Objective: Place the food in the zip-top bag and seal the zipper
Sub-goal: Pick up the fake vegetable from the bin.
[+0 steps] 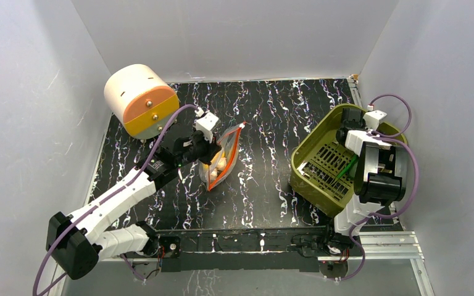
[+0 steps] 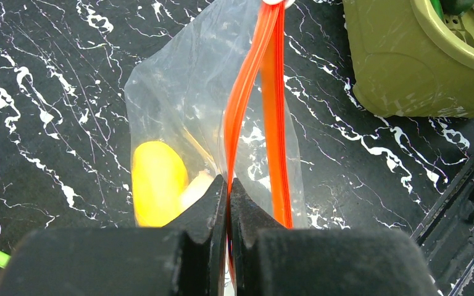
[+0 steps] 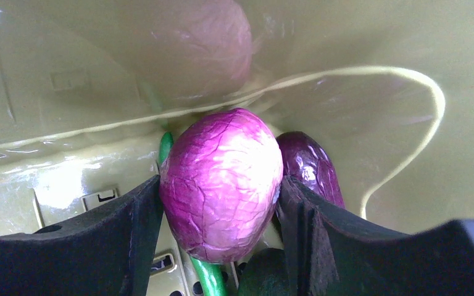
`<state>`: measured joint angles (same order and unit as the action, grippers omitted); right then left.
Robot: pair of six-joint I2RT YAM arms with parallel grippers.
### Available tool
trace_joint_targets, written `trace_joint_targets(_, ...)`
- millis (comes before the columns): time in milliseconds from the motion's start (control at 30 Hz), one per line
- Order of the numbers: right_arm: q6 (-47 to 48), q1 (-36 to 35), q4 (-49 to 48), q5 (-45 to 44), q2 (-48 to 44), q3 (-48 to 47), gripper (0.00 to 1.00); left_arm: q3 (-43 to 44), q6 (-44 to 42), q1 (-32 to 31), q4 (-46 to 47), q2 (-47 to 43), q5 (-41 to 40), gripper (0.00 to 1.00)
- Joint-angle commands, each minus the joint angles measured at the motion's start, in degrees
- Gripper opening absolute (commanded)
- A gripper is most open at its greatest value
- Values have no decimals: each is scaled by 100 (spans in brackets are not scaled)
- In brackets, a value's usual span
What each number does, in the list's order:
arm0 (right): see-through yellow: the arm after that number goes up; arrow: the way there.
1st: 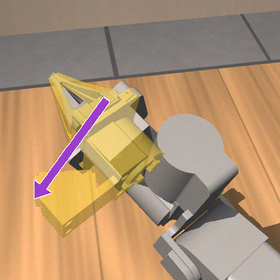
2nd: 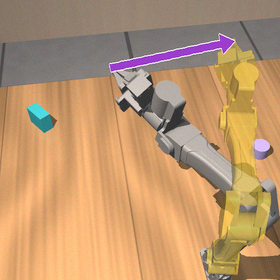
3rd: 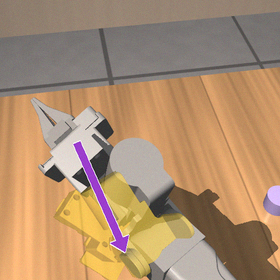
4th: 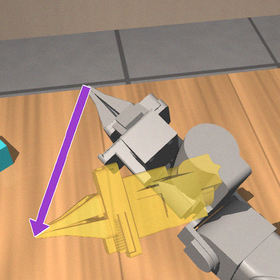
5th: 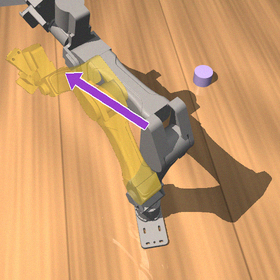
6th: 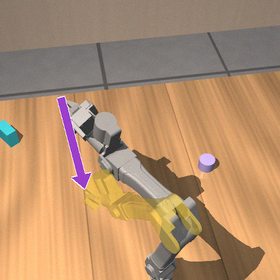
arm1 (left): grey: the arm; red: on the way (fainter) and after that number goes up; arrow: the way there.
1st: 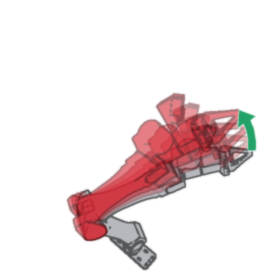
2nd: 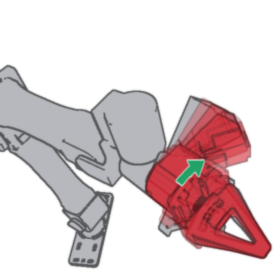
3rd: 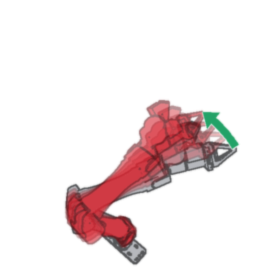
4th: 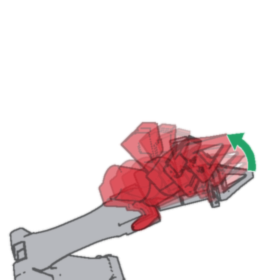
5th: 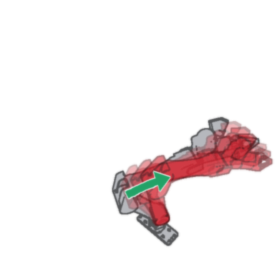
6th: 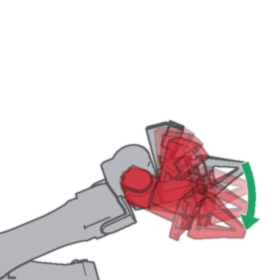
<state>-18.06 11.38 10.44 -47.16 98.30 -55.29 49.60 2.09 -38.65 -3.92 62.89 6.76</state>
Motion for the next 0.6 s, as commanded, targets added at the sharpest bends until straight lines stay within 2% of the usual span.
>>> trace_joint_targets(0, -341, 10, 430, -250, -14, -371, 49, -19, -83, -37, 47, -187, -10, 0)
trace_joint_targets(333, -524, -63, 1180, -281, -559, -977, 50, 6, -155, -37, -24, -291, -189, 0)
trace_joint_targets(567, -938, -231, 1554, -156, -1310, -754, 50, -21, -78, -37, 56, -304, -158, 0)
